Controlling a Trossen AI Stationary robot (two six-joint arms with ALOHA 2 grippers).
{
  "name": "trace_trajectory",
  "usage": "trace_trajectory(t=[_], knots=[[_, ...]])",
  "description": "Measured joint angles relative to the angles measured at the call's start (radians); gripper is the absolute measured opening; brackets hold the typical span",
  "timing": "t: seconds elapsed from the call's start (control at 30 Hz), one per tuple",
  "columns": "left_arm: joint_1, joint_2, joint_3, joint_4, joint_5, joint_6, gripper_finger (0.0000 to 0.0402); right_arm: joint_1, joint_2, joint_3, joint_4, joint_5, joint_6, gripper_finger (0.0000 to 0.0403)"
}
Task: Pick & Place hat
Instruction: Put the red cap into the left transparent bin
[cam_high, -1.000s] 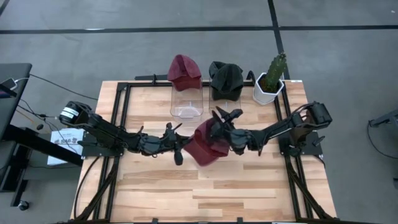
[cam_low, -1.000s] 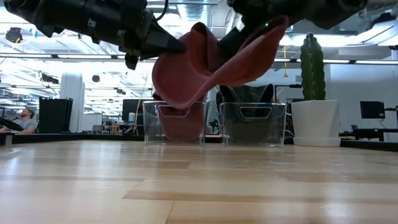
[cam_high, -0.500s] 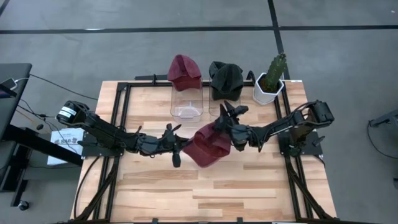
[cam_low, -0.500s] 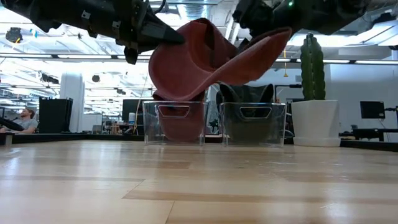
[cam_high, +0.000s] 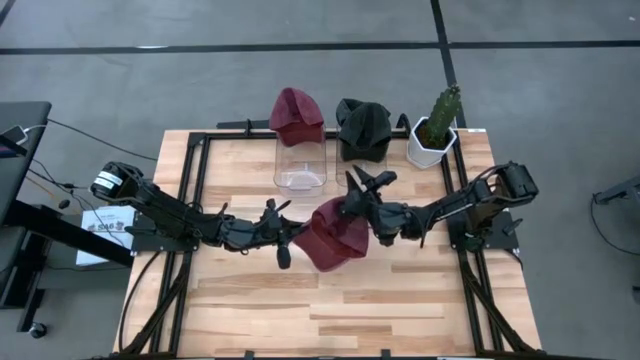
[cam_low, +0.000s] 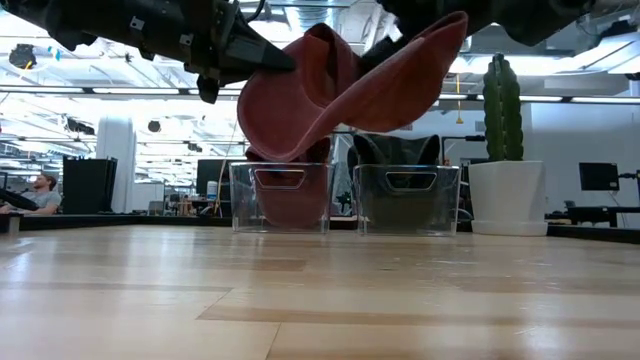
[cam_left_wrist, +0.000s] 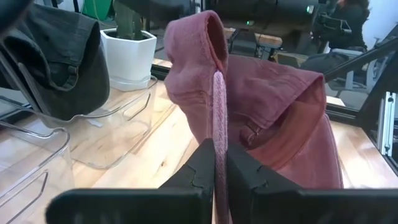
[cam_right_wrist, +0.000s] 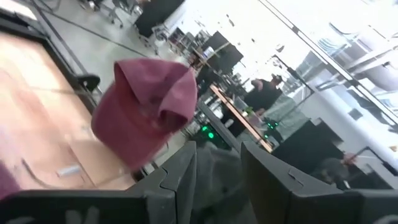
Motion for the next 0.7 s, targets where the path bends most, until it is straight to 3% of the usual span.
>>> trace_trajectory(t=[0.1, 0.47, 0.7], knots=[[0.0, 0.0, 0.0, 0.0, -0.001, -0.001, 0.0019, -0.016, 0.0, 0.019, -0.001, -0.046, 0.002, 0.0118], [0.001, 0.0, 0.0, 0.0, -0.015, -0.002, 0.0019, -0.131, 0.004, 0.032, 0.011, -0.06, 0.009, 0.0118], [0.0, 0.0, -0.001, 0.0, -0.003, -0.001, 0.0019, -0.076, 0.005, 0.032, 0.01, -0.092, 0.028, 0.0118]])
